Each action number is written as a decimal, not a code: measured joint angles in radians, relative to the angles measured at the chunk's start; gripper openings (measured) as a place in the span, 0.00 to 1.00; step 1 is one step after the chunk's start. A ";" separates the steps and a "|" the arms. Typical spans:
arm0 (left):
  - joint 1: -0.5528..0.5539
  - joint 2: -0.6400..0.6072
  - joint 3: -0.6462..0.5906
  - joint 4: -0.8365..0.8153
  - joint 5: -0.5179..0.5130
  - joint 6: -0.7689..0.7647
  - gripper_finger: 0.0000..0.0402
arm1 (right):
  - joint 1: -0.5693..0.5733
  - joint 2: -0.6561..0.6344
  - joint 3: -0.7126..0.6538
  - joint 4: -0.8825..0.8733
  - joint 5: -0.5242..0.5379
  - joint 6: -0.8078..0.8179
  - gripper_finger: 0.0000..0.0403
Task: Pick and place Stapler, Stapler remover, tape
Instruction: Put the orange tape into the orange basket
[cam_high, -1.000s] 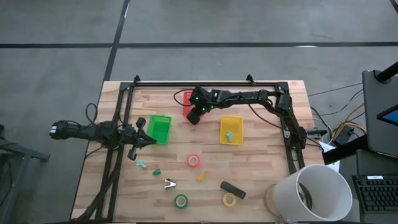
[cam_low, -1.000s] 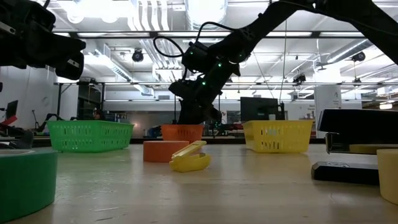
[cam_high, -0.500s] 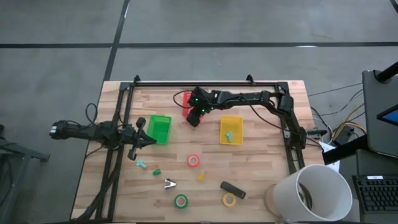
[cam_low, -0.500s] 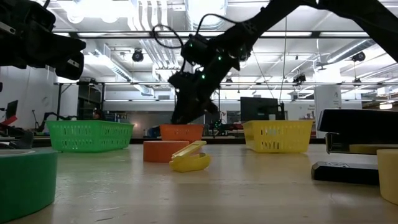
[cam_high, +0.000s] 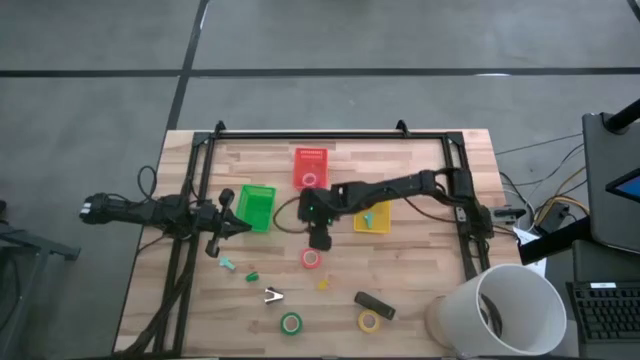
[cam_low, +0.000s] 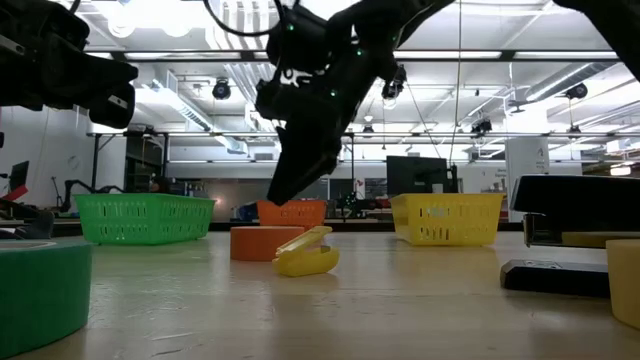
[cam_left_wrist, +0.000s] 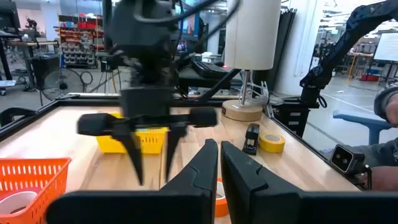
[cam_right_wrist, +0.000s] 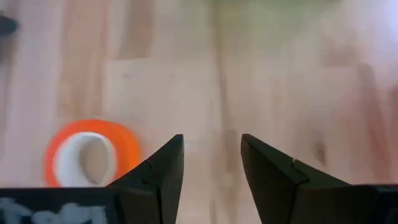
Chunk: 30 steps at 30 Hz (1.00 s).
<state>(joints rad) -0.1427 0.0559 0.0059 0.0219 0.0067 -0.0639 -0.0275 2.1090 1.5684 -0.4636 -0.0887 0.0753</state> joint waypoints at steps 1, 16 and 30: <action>0.000 0.000 0.000 0.000 0.000 0.000 0.06 | 0.012 0.000 0.000 0.008 0.003 0.000 0.39; 0.000 0.000 0.000 0.000 0.000 0.000 0.06 | 0.104 0.007 -0.062 0.063 0.014 0.058 0.45; 0.000 0.000 0.000 0.000 0.000 0.000 0.06 | 0.115 0.049 -0.090 0.119 0.008 0.066 0.34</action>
<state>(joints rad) -0.1429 0.0559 0.0059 0.0219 0.0067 -0.0639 0.0879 2.1580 1.4788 -0.3443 -0.0807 0.1417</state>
